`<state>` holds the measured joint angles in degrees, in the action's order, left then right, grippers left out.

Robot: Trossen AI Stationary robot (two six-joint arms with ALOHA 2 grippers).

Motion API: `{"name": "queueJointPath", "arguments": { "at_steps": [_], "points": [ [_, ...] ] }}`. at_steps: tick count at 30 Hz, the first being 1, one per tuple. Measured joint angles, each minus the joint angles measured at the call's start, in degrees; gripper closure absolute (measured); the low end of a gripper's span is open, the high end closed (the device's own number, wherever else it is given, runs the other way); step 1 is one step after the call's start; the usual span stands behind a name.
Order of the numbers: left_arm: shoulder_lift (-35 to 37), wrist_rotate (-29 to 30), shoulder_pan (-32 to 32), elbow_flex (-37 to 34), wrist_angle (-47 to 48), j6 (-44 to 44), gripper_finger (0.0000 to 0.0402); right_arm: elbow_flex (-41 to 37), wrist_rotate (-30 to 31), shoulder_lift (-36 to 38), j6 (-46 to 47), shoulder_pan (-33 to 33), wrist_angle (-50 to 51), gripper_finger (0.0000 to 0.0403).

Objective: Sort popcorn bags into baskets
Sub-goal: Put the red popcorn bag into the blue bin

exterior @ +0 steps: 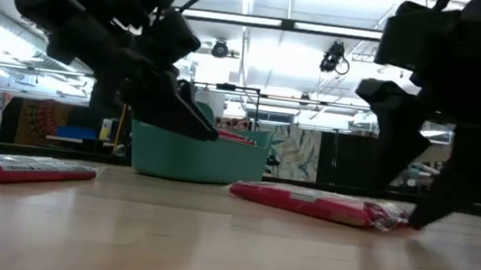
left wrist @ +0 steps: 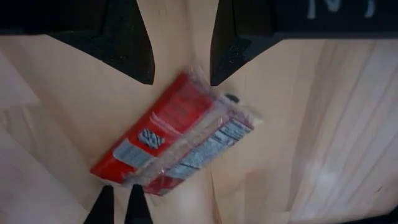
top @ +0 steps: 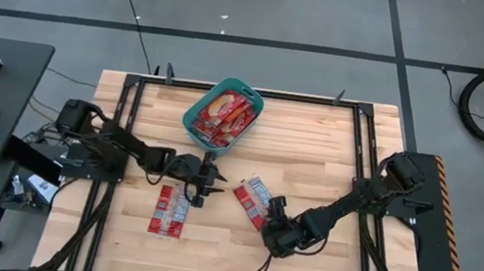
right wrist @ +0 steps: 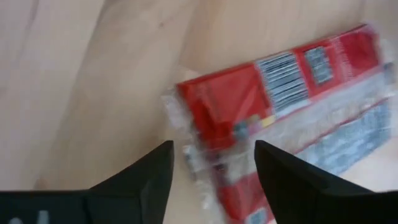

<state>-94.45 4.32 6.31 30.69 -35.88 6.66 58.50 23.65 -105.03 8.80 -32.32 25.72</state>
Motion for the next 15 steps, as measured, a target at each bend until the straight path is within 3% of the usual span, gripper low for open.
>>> {"name": "queueJointPath", "arguments": {
  "at_steps": [9,15],
  "points": [
    [-5.7,0.4,0.2,3.1,-2.7,0.0,0.0242,0.0,3.5,-1.4,-6.4,0.9,-0.8,0.0142],
    [-4.4,0.4,1.0,3.3,0.3,-0.1,0.0242,0.0,0.0,-3.2,-6.9,2.7,-1.1,0.0191]
  ]
}}
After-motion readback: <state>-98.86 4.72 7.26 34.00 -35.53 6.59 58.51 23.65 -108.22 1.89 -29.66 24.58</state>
